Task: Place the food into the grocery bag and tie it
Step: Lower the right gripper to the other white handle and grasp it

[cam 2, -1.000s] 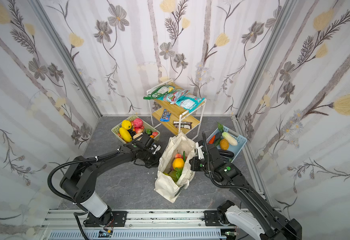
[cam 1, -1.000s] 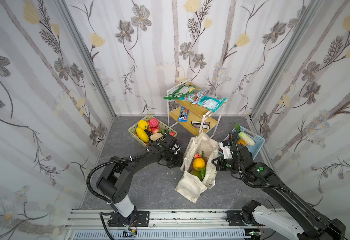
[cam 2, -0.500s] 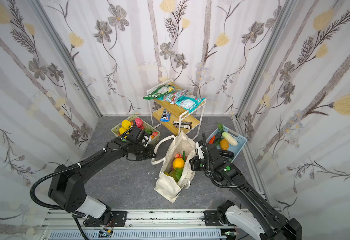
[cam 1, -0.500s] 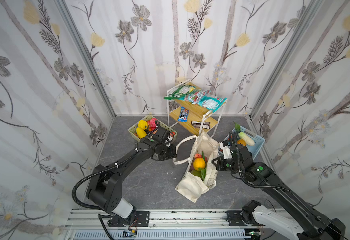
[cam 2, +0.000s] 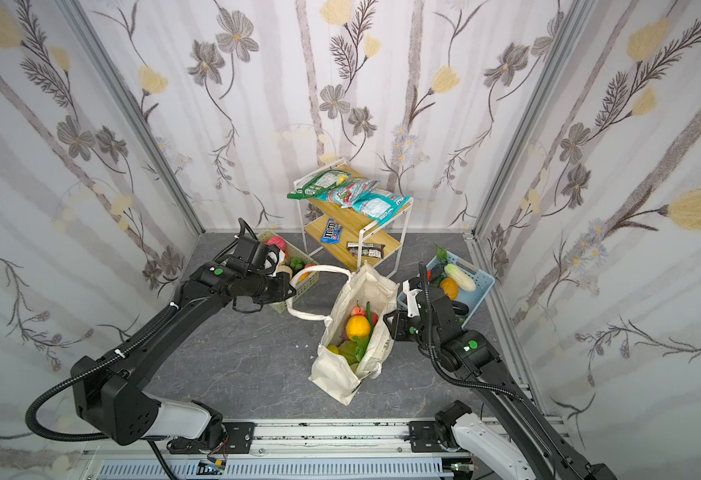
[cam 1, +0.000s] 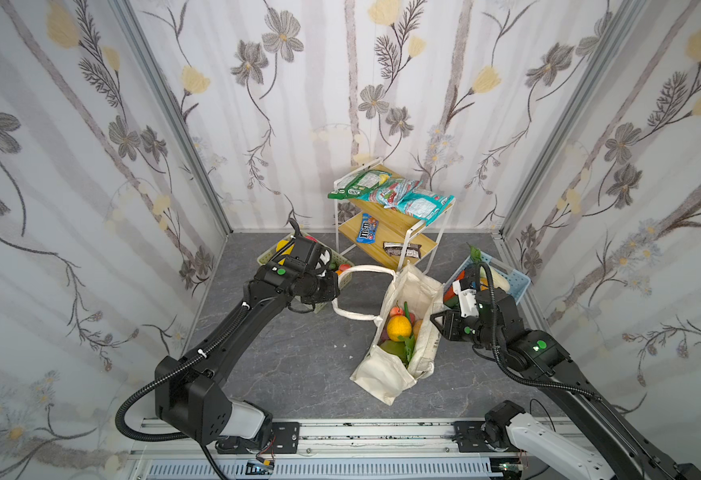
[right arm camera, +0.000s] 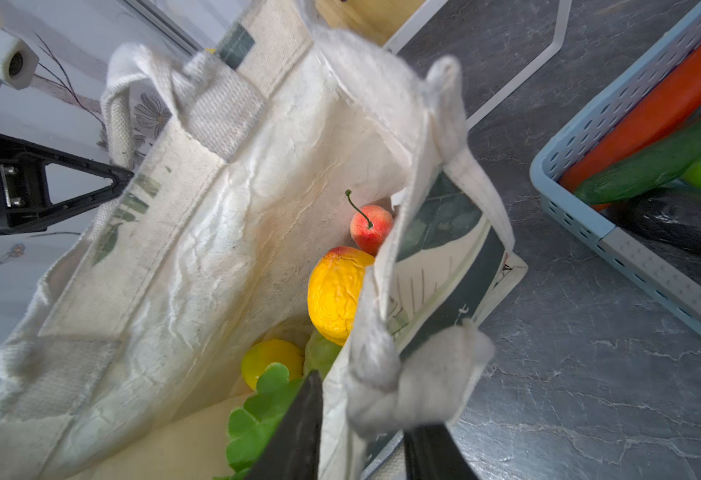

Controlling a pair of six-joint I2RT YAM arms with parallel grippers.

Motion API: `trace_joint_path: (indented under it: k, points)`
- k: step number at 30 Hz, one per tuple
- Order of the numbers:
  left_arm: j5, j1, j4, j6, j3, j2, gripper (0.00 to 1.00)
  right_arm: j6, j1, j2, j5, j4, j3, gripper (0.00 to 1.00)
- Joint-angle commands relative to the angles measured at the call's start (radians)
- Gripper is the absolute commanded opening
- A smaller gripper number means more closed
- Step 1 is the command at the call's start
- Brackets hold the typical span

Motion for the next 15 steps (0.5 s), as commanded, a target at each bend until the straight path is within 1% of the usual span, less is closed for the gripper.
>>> trace_joint_path:
  k: [1, 6, 11, 15]
  points:
    - [-0.012, 0.005, -0.02, 0.021, 0.022, -0.01, 0.0, -0.022, -0.025, -0.033, 0.018, -0.058, 0.022, 0.36]
    - [-0.011, 0.012, -0.023, 0.024, 0.037, -0.007, 0.0, -0.034, -0.097, -0.108, 0.023, -0.142, 0.034, 0.43]
    - [-0.01, 0.015, -0.022, 0.026, 0.043, -0.003, 0.0, -0.036, -0.14, -0.147, 0.017, -0.186, 0.034, 0.49]
    - [-0.009, 0.016, -0.023, 0.028, 0.05, -0.004, 0.0, -0.031, -0.171, -0.144, 0.01, -0.187, -0.041, 0.5]
